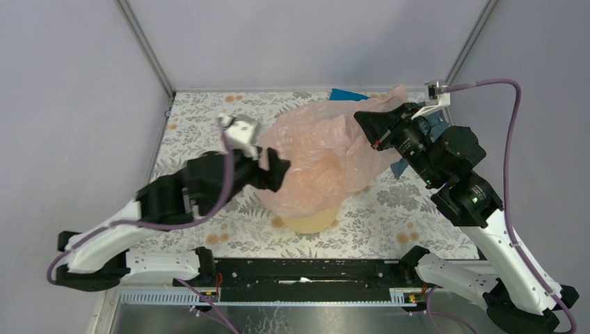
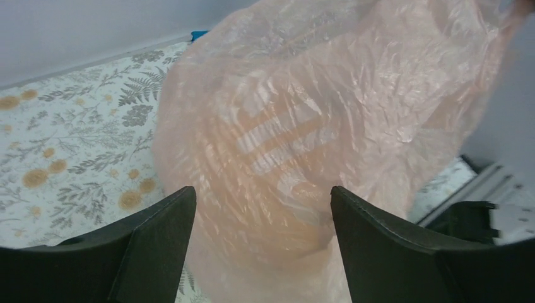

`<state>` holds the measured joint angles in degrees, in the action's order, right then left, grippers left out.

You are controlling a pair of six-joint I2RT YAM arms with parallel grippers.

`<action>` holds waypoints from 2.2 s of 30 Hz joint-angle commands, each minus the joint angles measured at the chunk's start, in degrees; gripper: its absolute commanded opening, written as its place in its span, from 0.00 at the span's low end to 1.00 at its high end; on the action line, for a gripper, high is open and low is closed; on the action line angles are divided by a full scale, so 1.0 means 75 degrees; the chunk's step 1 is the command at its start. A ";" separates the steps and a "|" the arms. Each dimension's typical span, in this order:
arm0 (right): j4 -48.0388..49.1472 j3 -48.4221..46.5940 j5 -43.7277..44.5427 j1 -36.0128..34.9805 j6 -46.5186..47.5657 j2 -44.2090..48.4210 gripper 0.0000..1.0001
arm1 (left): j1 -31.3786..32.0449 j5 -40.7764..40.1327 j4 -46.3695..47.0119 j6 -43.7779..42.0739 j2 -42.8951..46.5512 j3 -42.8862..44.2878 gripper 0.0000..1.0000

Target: Put the trash bags into the trash bin

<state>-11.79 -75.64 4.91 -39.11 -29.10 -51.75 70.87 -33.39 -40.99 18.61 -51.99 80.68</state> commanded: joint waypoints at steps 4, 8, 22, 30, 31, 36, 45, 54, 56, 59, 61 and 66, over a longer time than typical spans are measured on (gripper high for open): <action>-0.0129 -0.0282 -0.0057 -0.0044 -0.0224 0.0214 0.00 | -0.1185 0.0980 0.0299 -0.0133 -0.2760 0.0701 0.73; -0.0292 -0.0334 -0.0342 -0.0038 -0.0200 0.0072 0.00 | -0.2115 0.2042 0.0793 0.0120 -0.3387 0.0227 0.67; -0.0497 -0.0532 -0.3357 -0.0042 0.1320 -0.0773 0.00 | -0.2145 0.3883 0.1436 -0.0124 -0.0199 -0.1363 0.91; -0.1497 -0.0694 -0.4902 -0.0041 0.2400 -0.0514 0.00 | -0.3129 0.2072 0.0022 0.0499 -0.1205 0.1008 0.99; -0.1488 -0.0655 -0.5064 -0.0036 0.2387 -0.0474 0.00 | -0.3371 0.2282 0.0099 0.0522 -0.1455 0.1246 0.99; -0.1435 -0.0475 -0.5311 -0.0044 0.2200 -0.0241 0.00 | -0.4335 0.3644 0.0918 0.0740 -0.2774 0.2262 0.99; -0.1293 -0.0380 -0.5335 -0.0036 0.1979 -0.0161 0.00 | -0.4794 0.6593 0.1672 0.0145 -0.5256 0.3977 0.99; -0.1232 -0.0207 -0.5537 -0.0037 0.2009 -0.0187 0.00 | -0.4785 0.7573 0.2018 -0.0111 -0.4131 0.1927 0.51; -0.1268 -0.0174 -0.5504 -0.0043 0.2060 -0.0208 0.00 | -0.4777 0.7710 0.2076 -0.0054 -0.3641 0.1274 0.45; -0.1199 -0.0098 -0.5347 -0.0037 0.2067 -0.0214 0.00 | -0.4729 0.7867 0.2049 0.0131 -0.3040 0.0344 0.43; -0.1079 -0.0039 -0.5257 -0.0045 0.2005 -0.0231 0.00 | -0.4627 0.7858 0.2000 0.0304 -0.2781 -0.0186 0.42; -0.0510 0.0264 -0.4711 -0.0036 0.1627 -0.0301 0.00 | -0.3913 0.6998 0.2091 0.0519 -0.2622 -0.1047 0.43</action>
<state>-21.19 -75.20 -33.89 -39.11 -14.44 -53.58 37.85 22.41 -28.23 20.82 -71.31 76.29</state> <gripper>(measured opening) 0.014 0.428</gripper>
